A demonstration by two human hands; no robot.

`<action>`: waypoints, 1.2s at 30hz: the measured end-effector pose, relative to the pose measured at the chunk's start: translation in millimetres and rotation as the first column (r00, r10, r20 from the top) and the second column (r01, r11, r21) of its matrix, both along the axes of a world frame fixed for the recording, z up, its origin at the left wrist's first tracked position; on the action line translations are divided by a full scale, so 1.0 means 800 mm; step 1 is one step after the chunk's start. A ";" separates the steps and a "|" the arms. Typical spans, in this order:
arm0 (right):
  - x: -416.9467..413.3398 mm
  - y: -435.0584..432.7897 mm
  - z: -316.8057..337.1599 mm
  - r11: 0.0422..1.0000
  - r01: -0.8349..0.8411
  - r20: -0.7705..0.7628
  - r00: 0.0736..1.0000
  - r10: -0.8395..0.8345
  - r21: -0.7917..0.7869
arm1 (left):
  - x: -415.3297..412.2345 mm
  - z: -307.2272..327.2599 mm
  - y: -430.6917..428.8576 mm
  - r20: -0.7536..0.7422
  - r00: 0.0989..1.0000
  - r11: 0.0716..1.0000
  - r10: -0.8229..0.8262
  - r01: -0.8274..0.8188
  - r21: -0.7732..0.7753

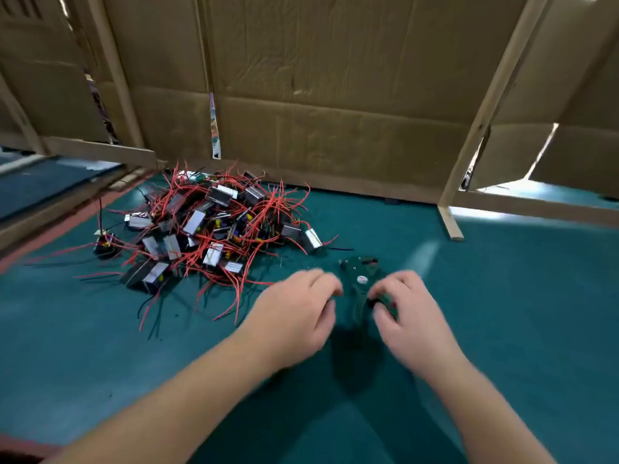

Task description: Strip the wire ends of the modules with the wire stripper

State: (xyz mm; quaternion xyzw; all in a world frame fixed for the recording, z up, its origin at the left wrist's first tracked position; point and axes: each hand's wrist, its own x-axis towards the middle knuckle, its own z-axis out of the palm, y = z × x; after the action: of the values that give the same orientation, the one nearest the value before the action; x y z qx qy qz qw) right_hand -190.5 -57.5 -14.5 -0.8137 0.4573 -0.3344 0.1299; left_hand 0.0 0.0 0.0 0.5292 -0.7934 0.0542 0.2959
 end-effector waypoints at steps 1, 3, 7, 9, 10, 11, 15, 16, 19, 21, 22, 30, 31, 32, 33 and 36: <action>0.007 -0.014 -0.002 0.994 0.048 -0.065 0.997 -0.042 0.094 | -0.008 0.001 -0.022 0.029 0.998 0.998 0.049 -0.050 0.045; 0.016 -0.027 -0.007 0.967 0.173 -0.156 0.977 -0.144 0.186 | -0.016 0.001 -0.062 0.100 0.976 0.977 0.196 -0.203 0.061; 0.019 -0.019 -0.027 0.966 0.240 -0.029 0.971 -0.239 0.092 | 0.003 -0.002 -0.126 0.341 0.859 0.907 0.382 -0.419 0.040; 0.017 -0.020 -0.028 0.978 0.192 -0.019 0.981 -0.191 0.080 | 0.018 -0.002 -0.151 0.441 0.833 0.902 0.333 -0.418 0.109; 0.015 -0.021 -0.027 0.981 0.169 -0.033 0.985 -0.167 0.097 | 0.023 0.000 -0.161 0.490 0.819 0.889 0.299 -0.426 0.168; 0.013 -0.022 -0.029 0.986 0.136 -0.029 0.991 -0.133 0.102 | 0.027 -0.001 -0.169 0.529 0.802 0.871 0.276 -0.442 0.215; 0.010 -0.020 -0.029 0.991 0.074 0.011 0.997 -0.076 0.112 | 0.029 -0.004 -0.188 0.677 0.666 0.833 0.312 -0.535 0.142; 0.010 -0.021 -0.028 0.991 0.074 0.021 0.997 -0.077 0.115 | 0.028 -0.003 -0.192 0.690 0.644 0.822 0.331 -0.555 0.124; 0.009 -0.022 -0.028 0.988 0.075 0.095 0.992 -0.089 0.138 | 0.026 0.010 -0.194 0.635 0.679 0.844 0.368 -0.531 0.079; 0.006 -0.022 -0.027 0.986 0.076 0.145 0.985 -0.098 0.148 | 0.022 0.021 -0.183 0.413 0.803 0.888 0.429 -0.458 -0.032; 0.005 -0.022 -0.026 0.986 0.082 0.154 0.982 -0.104 0.146 | 0.020 0.025 -0.174 0.265 0.865 0.905 0.426 -0.408 -0.124; 0.013 -0.014 -0.014 0.993 0.113 0.305 0.946 -0.112 0.014 | -0.018 0.005 -0.086 -0.138 0.990 0.909 -0.028 -0.032 -0.415; 0.014 -0.011 -0.012 0.996 0.082 0.376 0.922 -0.086 0.029 | -0.020 -0.008 -0.081 -0.108 0.994 0.914 -0.015 -0.030 -0.405; 0.016 -0.008 -0.011 0.995 0.044 0.453 0.888 -0.078 0.086 | -0.021 -0.020 -0.076 -0.091 0.996 0.921 0.006 -0.041 -0.388; 0.018 -0.006 -0.010 0.985 -0.005 0.522 0.848 -0.087 0.171 | -0.021 -0.031 -0.073 -0.092 0.995 0.928 0.030 -0.062 -0.367; 0.020 -0.008 -0.014 0.949 -0.051 0.556 0.819 -0.139 0.312 | -0.017 -0.044 -0.064 -0.142 0.986 0.953 0.088 -0.125 -0.276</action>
State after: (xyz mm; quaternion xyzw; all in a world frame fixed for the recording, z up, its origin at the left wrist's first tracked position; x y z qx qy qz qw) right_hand -174.2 -64.1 -25.7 -0.6338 0.4634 -0.4888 0.3803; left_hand -13.5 -51.5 -35.3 0.5258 -0.7269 0.1496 0.4157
